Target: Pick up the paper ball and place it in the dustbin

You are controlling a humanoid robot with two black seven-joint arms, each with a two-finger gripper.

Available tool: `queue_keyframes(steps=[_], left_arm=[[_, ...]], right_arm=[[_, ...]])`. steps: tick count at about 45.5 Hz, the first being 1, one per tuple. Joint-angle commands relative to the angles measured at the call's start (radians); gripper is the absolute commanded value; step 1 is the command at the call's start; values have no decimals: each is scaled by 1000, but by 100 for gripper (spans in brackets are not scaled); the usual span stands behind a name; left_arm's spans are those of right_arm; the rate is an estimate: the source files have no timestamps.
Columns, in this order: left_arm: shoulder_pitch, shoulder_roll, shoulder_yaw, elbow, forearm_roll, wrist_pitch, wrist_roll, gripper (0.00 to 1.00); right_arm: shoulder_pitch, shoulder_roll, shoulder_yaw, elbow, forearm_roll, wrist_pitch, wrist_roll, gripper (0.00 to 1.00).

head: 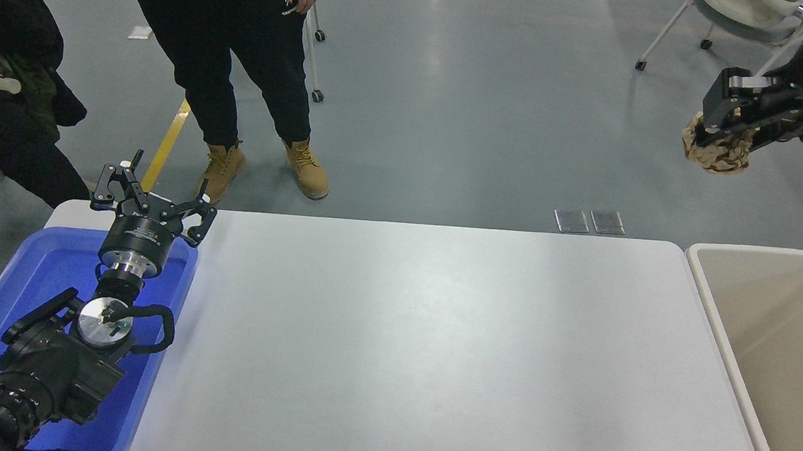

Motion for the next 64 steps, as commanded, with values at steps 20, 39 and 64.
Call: queue_keyframes(steps=[20,39,64], left_arm=[[0,1,-1,0,0,0,0,99],[0,-1,-1,0,0,0,0,99],[0,1,-1,0,0,0,0,99]], right_arm=[[-459,-18,-66,-582,15,1,-2,0],[-908,-64,54,-909,17,-149,-80,0],[-1357,-99,503,-1011,48,-692,-146,0]])
